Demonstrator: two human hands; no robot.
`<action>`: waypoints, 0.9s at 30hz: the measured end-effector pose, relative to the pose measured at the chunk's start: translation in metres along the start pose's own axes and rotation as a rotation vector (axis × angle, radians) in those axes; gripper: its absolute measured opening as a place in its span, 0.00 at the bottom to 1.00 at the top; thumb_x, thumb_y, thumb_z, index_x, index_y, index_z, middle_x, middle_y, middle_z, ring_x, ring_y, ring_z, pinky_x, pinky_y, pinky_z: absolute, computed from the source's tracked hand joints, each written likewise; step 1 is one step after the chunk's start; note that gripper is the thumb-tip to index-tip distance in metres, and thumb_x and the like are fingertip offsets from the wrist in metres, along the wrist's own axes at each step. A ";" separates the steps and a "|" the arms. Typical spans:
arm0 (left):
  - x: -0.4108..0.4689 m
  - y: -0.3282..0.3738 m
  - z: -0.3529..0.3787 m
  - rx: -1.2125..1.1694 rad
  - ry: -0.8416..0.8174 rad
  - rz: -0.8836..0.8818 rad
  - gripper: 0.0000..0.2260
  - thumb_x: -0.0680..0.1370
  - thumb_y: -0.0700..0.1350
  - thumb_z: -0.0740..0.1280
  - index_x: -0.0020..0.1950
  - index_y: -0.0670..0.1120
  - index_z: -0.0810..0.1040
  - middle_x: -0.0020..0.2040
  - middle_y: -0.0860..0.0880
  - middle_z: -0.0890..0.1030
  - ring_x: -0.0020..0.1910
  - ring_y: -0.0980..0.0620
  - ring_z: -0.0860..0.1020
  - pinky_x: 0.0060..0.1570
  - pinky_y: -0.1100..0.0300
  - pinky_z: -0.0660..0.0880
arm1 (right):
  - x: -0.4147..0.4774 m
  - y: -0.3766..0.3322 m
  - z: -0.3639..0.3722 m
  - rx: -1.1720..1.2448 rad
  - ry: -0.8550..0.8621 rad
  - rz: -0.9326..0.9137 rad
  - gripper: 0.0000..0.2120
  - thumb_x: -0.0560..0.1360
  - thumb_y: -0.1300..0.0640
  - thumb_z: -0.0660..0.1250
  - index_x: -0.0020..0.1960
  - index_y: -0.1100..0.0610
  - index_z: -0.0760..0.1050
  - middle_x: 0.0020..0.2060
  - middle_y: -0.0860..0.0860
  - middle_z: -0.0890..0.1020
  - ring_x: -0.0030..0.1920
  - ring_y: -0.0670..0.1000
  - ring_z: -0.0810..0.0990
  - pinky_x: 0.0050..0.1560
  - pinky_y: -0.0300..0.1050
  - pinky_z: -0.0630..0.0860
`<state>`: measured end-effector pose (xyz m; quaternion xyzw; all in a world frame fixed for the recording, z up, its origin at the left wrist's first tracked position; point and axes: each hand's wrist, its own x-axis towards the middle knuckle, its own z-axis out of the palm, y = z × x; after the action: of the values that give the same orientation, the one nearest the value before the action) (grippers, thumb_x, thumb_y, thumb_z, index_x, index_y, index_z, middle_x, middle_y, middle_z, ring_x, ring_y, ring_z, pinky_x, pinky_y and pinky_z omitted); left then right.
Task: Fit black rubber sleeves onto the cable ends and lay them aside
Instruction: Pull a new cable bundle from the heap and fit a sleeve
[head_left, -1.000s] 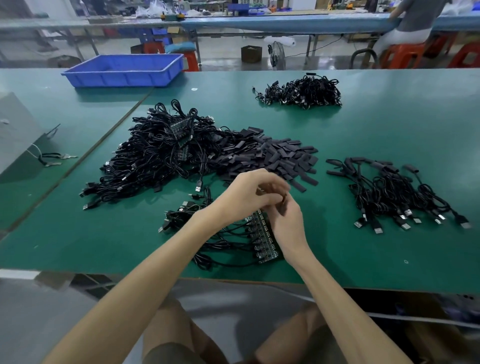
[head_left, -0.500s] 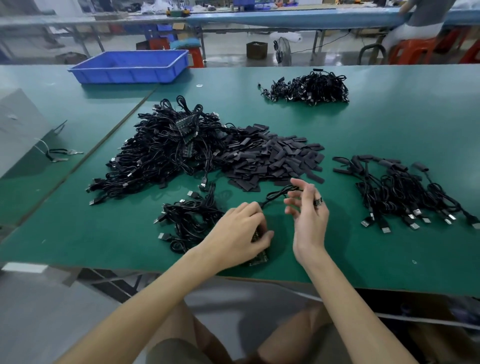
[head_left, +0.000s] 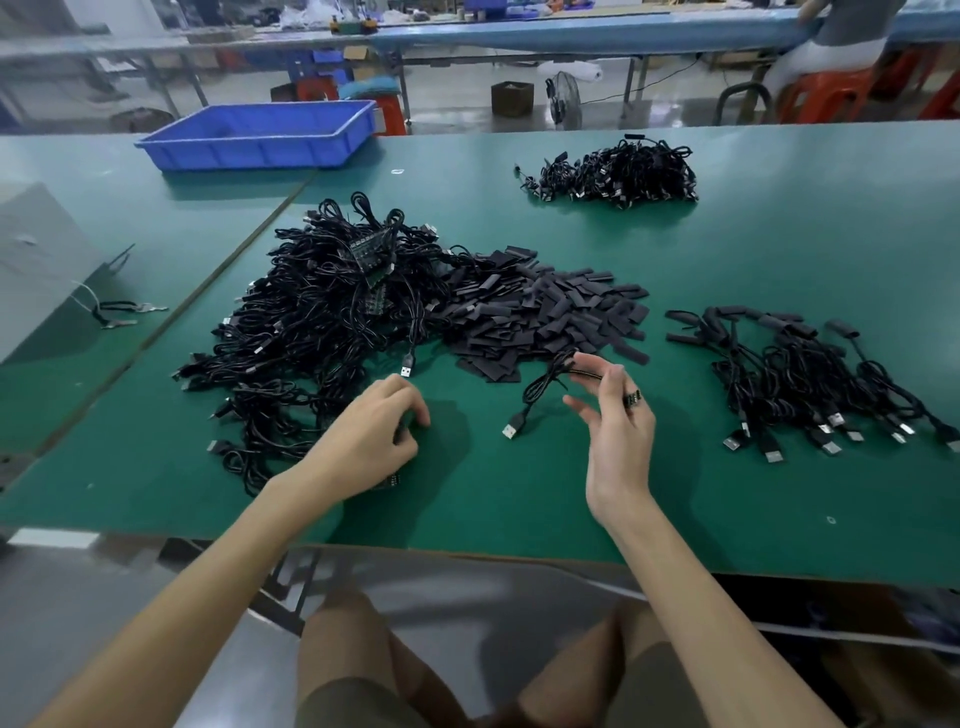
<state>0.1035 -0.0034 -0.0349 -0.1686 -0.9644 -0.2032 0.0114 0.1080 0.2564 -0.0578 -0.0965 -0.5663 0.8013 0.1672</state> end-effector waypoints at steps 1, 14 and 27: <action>0.005 0.003 0.004 0.012 0.015 0.017 0.09 0.78 0.37 0.66 0.54 0.51 0.76 0.57 0.55 0.73 0.60 0.55 0.70 0.64 0.54 0.70 | 0.000 0.000 -0.001 0.012 -0.014 0.012 0.15 0.87 0.53 0.58 0.55 0.54 0.83 0.50 0.48 0.87 0.54 0.49 0.85 0.53 0.46 0.82; 0.081 0.049 0.042 0.219 0.191 -0.026 0.14 0.84 0.51 0.64 0.67 0.47 0.77 0.64 0.48 0.75 0.66 0.46 0.70 0.64 0.50 0.67 | -0.002 -0.001 -0.002 -0.146 -0.099 0.037 0.22 0.72 0.40 0.74 0.51 0.58 0.77 0.30 0.46 0.83 0.33 0.44 0.82 0.37 0.35 0.78; 0.082 0.043 0.045 0.084 0.220 -0.129 0.06 0.82 0.47 0.67 0.55 0.46 0.73 0.54 0.50 0.70 0.59 0.47 0.67 0.59 0.52 0.56 | -0.002 0.001 0.000 -0.214 -0.233 0.037 0.07 0.82 0.49 0.69 0.51 0.51 0.83 0.35 0.50 0.79 0.38 0.50 0.77 0.43 0.46 0.76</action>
<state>0.0423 0.0781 -0.0519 -0.0824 -0.9739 -0.1800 0.1111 0.1095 0.2554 -0.0583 -0.0307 -0.6623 0.7450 0.0743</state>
